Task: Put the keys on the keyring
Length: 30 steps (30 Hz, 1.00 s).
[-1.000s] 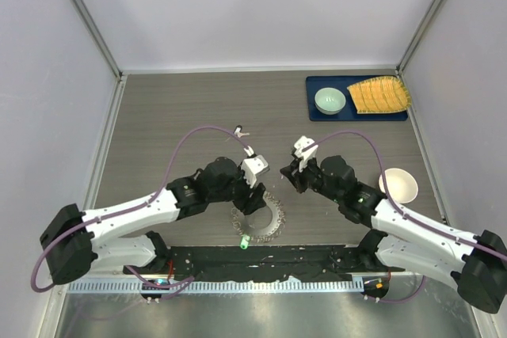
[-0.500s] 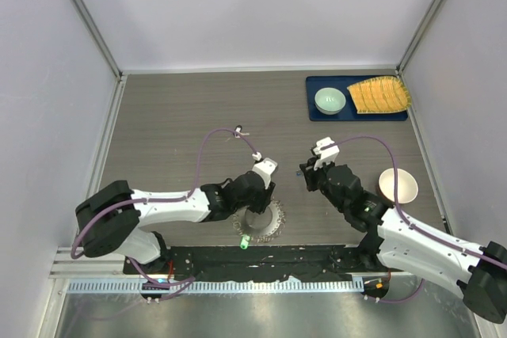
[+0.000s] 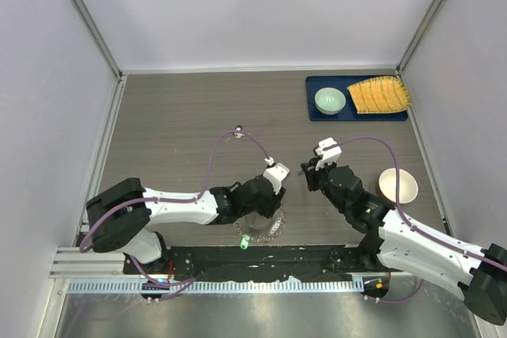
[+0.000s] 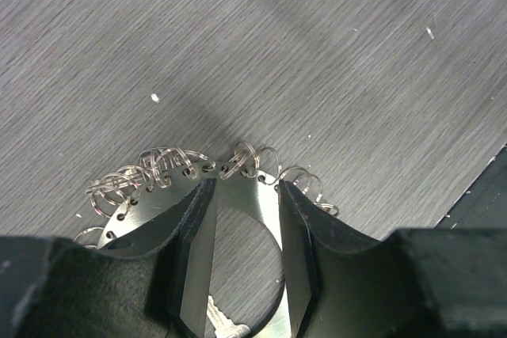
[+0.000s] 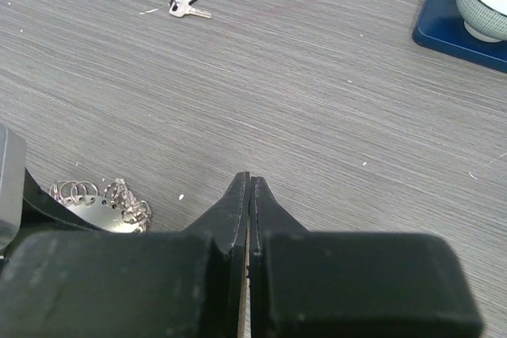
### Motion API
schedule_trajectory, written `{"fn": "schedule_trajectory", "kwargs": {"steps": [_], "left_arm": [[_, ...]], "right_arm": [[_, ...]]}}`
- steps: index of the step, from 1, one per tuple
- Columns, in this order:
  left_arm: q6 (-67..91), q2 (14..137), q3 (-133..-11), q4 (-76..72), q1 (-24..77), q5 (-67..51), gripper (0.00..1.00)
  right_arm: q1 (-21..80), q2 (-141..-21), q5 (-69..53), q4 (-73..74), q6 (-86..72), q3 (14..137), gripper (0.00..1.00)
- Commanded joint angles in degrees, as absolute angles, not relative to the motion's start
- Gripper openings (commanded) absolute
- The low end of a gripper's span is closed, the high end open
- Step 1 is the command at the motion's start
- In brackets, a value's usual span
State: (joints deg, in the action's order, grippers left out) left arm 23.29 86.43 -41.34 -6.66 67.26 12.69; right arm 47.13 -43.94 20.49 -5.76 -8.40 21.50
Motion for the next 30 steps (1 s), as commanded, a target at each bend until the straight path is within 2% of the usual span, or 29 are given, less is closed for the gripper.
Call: {"fn": "schedule_trajectory", "kwargs": {"steps": [1,20,30], "left_arm": [[21.97,86.31,-41.05,-11.6,67.59,11.08,0.41],[15.82,82.35,-33.05,-18.37,67.76,-5.8,0.42],[15.82,87.01,-35.86,-18.28,67.68,-4.13,0.39]], "right_arm": [[47.2,-42.54,21.71,-8.53,-9.49,21.27,0.01],[47.2,-41.75,20.3,-8.26,-10.55,20.39,0.01],[47.2,-41.75,19.51,-8.53,-10.28,20.3,0.01]]}}
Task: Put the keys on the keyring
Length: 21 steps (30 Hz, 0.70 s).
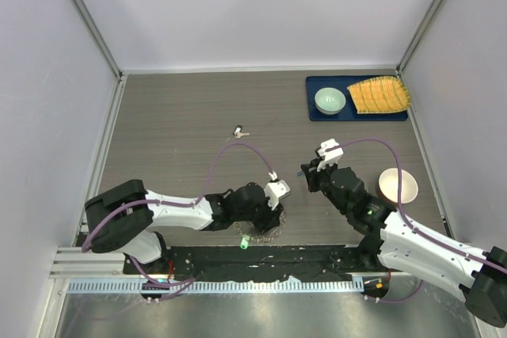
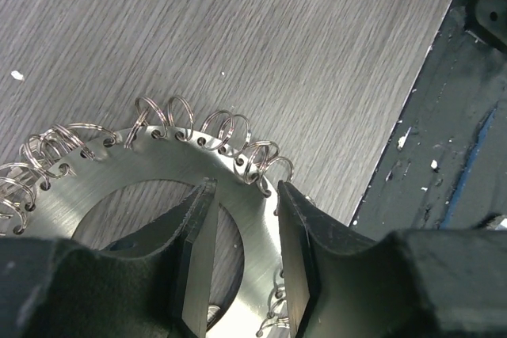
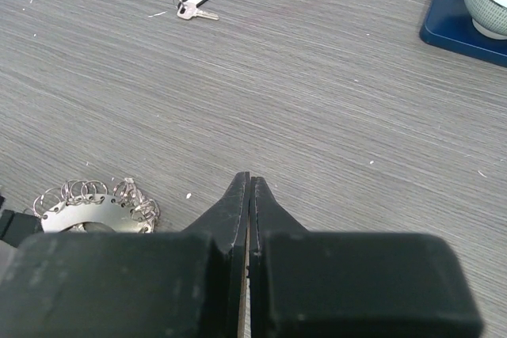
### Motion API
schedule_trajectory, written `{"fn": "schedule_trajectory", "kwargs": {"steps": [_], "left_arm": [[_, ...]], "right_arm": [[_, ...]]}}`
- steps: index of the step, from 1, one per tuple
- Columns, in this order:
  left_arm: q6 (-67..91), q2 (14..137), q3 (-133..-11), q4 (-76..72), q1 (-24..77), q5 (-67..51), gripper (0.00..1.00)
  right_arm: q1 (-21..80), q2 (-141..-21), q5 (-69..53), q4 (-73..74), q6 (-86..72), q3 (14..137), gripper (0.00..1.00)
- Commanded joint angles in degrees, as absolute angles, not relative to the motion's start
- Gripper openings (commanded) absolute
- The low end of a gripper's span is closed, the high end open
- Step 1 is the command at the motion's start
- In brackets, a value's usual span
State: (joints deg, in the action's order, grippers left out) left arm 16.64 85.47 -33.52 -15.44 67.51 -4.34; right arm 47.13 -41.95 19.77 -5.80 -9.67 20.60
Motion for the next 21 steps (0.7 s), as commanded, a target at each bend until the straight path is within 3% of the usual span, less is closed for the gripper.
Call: {"fn": "schedule_trajectory", "kwargs": {"steps": [1,16,21], "left_arm": [[15.82,87.45,-35.95,-18.28,67.68,-4.13,0.38],[16.0,89.65,-37.26,-20.04,67.68,-5.8,0.3],[16.08,90.09,-37.35,-19.25,67.68,-5.63,0.23]], "right_arm": [[47.2,-41.66,19.51,-8.53,-10.37,20.22,0.01],[47.2,-41.83,18.28,-8.26,-10.2,20.04,0.01],[47.2,-41.92,18.11,-8.26,-10.19,20.04,0.01]]}}
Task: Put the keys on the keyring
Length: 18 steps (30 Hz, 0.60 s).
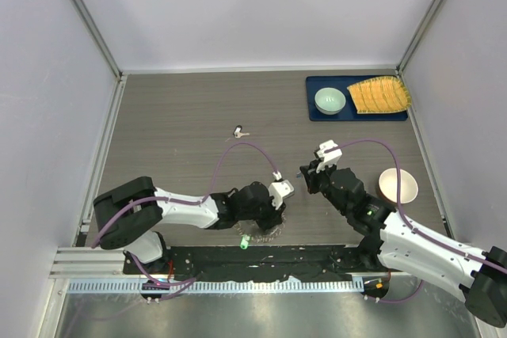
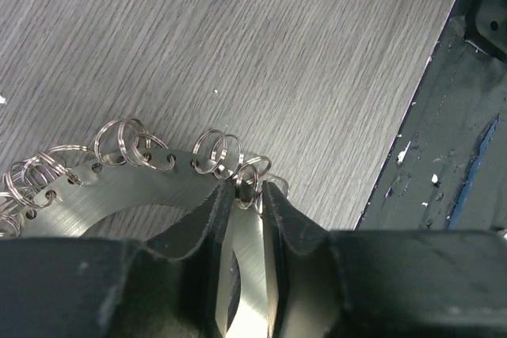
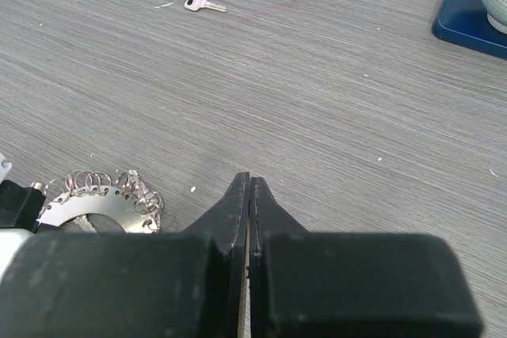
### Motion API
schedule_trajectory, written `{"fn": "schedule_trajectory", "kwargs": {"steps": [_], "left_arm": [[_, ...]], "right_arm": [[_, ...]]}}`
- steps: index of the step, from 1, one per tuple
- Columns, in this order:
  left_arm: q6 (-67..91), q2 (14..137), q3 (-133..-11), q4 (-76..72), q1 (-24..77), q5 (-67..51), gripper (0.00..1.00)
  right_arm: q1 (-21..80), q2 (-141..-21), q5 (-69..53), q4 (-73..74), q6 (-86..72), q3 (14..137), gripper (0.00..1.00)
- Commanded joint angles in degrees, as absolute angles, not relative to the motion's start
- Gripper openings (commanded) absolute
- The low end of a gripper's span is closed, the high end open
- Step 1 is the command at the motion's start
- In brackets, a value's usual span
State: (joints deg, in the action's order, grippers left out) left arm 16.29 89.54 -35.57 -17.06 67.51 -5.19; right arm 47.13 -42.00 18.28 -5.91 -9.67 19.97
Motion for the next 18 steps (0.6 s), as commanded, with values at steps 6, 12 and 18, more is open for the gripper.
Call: {"fn": "schedule_trajectory", "kwargs": {"steps": [6,12,18], "left_arm": [[14.95,88.86,-38.14,-15.57,67.68,-4.58,0.0],[10.03,84.82,-41.3,-4.33,66.71,-0.53,0.0],[4.31,84.46,-47.63,10.34,65.74,6.32,0.0]], "right_arm": [[47.2,-41.84,18.02,-8.35,-10.02,19.95,0.01],[47.2,-41.84,17.93,-8.44,-9.76,20.04,0.01],[47.2,-41.84,17.31,-8.26,-9.67,19.95,0.01]]}}
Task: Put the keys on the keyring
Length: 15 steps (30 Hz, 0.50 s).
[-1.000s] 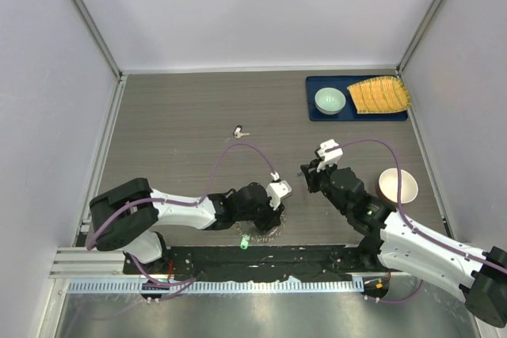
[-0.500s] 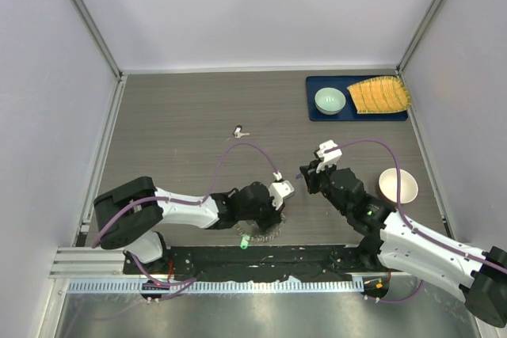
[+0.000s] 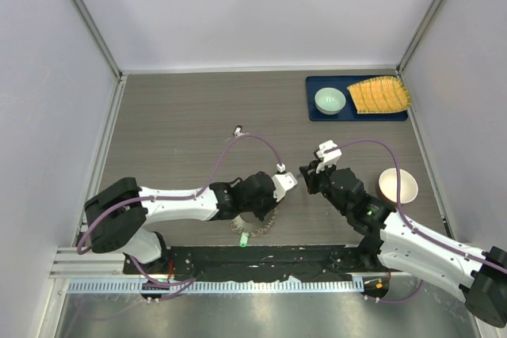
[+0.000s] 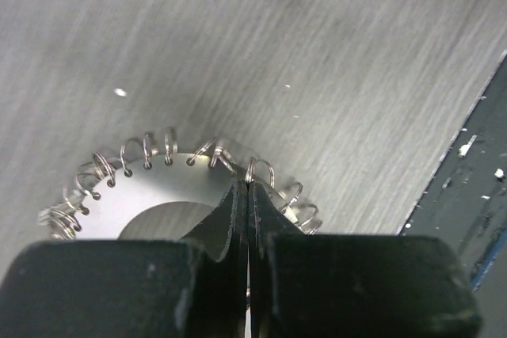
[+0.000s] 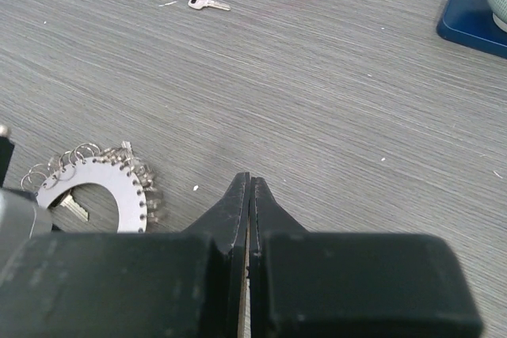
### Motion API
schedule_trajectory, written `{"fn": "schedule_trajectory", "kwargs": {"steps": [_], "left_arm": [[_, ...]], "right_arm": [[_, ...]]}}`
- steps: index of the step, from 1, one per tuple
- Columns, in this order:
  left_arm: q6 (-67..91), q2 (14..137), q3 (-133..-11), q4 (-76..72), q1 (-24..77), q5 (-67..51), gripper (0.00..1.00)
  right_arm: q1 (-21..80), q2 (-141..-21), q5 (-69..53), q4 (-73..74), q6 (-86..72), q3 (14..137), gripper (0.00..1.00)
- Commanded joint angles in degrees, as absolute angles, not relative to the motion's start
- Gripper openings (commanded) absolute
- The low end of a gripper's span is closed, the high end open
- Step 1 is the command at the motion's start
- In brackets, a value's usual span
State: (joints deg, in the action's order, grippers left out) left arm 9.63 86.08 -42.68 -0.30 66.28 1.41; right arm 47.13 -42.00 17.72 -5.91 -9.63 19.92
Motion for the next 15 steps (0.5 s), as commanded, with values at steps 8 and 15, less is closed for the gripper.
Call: {"fn": "schedule_trajectory", "kwargs": {"steps": [8,15], "left_arm": [[0.97,90.08,-59.66,26.71,65.66,5.98,0.0],[0.26,97.64,-68.97,37.95,65.66,2.9,0.0]], "right_arm": [[47.2,-40.61,17.49,-7.74,-10.11,19.42,0.01],[47.11,-38.5,22.39,-5.63,-12.91,19.25,0.01]]}}
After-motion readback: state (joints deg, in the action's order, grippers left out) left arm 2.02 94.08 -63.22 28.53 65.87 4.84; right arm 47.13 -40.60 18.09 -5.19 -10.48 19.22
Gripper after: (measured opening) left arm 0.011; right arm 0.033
